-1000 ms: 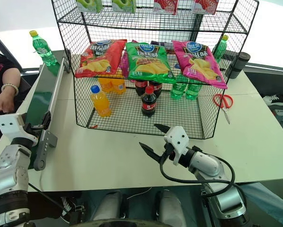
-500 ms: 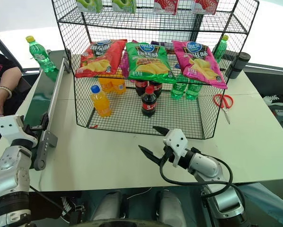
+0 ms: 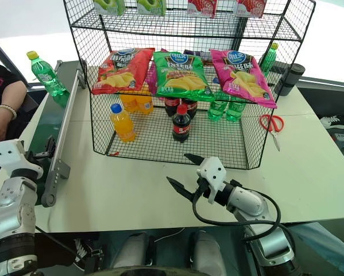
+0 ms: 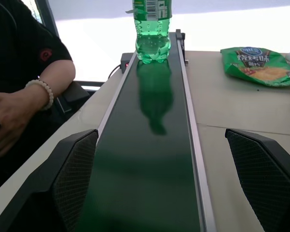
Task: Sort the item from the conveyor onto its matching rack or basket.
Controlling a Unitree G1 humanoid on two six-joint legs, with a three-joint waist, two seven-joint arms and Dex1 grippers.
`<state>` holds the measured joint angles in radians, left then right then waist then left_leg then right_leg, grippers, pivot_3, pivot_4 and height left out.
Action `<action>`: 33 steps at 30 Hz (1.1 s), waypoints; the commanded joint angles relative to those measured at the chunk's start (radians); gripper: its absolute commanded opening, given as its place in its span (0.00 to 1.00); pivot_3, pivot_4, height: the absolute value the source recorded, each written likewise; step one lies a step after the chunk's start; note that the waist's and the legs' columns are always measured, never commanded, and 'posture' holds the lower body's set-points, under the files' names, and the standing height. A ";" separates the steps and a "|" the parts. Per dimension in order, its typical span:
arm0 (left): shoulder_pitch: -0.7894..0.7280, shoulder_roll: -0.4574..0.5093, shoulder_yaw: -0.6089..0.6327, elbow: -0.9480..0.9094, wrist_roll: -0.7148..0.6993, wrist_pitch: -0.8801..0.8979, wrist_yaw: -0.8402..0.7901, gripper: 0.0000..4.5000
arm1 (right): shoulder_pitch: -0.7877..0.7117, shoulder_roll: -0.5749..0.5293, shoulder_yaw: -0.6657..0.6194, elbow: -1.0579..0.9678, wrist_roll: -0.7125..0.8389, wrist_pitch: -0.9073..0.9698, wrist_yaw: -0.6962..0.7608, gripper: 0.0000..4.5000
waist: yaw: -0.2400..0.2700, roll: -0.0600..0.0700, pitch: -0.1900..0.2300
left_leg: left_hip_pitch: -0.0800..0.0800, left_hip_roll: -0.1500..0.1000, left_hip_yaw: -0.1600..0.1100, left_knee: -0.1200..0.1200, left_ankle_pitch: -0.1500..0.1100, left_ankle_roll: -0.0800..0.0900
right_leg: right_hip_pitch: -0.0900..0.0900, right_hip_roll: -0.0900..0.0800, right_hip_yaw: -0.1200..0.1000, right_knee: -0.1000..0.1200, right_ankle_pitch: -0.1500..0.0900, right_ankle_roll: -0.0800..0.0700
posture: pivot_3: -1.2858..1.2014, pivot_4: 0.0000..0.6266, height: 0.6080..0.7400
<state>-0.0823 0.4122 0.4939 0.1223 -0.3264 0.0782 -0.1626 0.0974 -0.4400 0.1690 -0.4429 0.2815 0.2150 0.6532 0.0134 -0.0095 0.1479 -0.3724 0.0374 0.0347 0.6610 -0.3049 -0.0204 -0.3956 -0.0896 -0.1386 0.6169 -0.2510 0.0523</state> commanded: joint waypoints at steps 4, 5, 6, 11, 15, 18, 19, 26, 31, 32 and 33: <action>-0.004 0.015 0.026 -0.018 0.008 -0.023 0.018 1.00 | -0.026 0.003 -0.017 -0.063 0.029 0.039 -0.012 0.99 | 0.000 0.000 0.000 | 0.000 0.000 0.000 0.000 0.000 0.000 | 0.000 0.000 0.000 0.000 0.000 0.000 | 0.52 0.24 0.96; -0.005 0.014 0.025 -0.017 0.009 -0.024 0.019 1.00 | -0.028 0.003 -0.016 -0.067 0.030 0.045 -0.014 0.99 | 0.000 0.000 0.000 | 0.000 0.000 0.000 0.000 0.000 0.000 | 0.000 0.000 0.000 0.000 0.000 0.000 | 0.52 0.24 0.96; -0.005 0.014 0.024 -0.015 0.010 -0.025 0.021 1.00 | -0.030 0.003 -0.016 -0.071 0.030 0.050 -0.015 0.99 | 0.000 0.000 0.000 | 0.000 0.000 0.000 0.000 0.000 0.000 | 0.000 0.000 0.000 0.000 0.000 0.000 | 0.52 0.24 0.96; -0.007 0.010 0.027 -0.012 0.014 -0.030 0.028 1.00 | -0.035 0.004 -0.013 -0.084 0.035 0.071 -0.021 0.99 | 0.000 0.000 0.000 | 0.000 0.000 0.000 0.000 0.000 0.000 | 0.000 0.000 0.000 0.000 0.000 0.000 | 0.52 0.24 0.96; -0.007 0.010 0.029 -0.009 0.014 -0.037 0.034 1.00 | -0.039 0.002 -0.014 -0.089 0.038 0.080 -0.020 0.99 | 0.000 0.000 0.000 | 0.000 0.000 0.000 0.000 0.000 0.000 | 0.000 0.000 0.000 0.000 0.000 0.000 | 0.52 0.24 0.96; -0.008 0.009 0.031 -0.006 0.015 -0.040 0.042 1.00 | -0.043 0.001 -0.016 -0.089 0.040 0.082 -0.017 0.99 | 0.000 0.000 0.000 | 0.000 0.000 0.000 0.000 0.000 0.000 | 0.000 0.000 0.000 0.000 0.000 0.000 | 0.52 0.24 0.96; -0.008 0.009 0.030 -0.005 0.015 -0.041 0.044 1.00 | -0.045 0.001 -0.016 -0.088 0.040 0.082 -0.016 0.99 | 0.000 0.000 0.000 | 0.000 0.000 0.000 0.000 0.000 0.000 | 0.000 0.000 0.000 0.000 0.000 0.000 | 0.52 0.24 0.96; -0.010 0.011 0.032 0.005 0.021 -0.050 0.063 1.00 | -0.058 0.003 -0.014 -0.082 0.041 0.086 -0.016 0.99 | 0.000 0.000 0.000 | 0.000 0.000 0.000 0.000 0.000 0.000 | 0.000 0.000 0.000 0.000 0.000 0.000 | 0.52 0.24 0.96; -0.007 0.011 0.038 0.006 0.012 -0.050 0.068 1.00 | -0.059 0.007 -0.015 -0.083 0.039 0.089 -0.023 0.99 | 0.000 0.000 0.000 | 0.000 0.000 0.000 0.000 0.000 0.000 | 0.000 0.000 0.000 0.000 0.000 0.000 | 0.52 0.24 0.96; -0.006 0.011 0.041 0.007 0.009 -0.049 0.069 1.00 | -0.059 0.008 -0.016 -0.082 0.039 0.089 -0.023 0.99 | 0.000 0.000 0.000 | 0.000 0.000 0.000 0.000 0.000 0.000 | 0.000 0.000 0.000 0.000 0.000 0.000 | 0.52 0.24 0.96; -0.005 0.009 0.046 0.008 0.006 -0.048 0.072 1.00 | -0.060 0.008 -0.016 -0.080 0.039 0.088 -0.023 0.99 | 0.000 0.000 0.000 | 0.000 0.000 0.000 0.000 0.000 0.000 | 0.000 0.000 0.000 0.000 0.000 0.000 | 0.52 0.24 0.96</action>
<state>-0.0838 0.4120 0.5042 0.1380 -0.3149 0.0522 -0.0990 0.0491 -0.4401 0.1674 -0.4796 0.3011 0.3116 0.6336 0.0134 -0.0095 0.1479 -0.3726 0.0374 0.0348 0.6610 -0.3049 -0.0204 -0.3958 -0.0898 -0.1386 0.6169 -0.2510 0.0523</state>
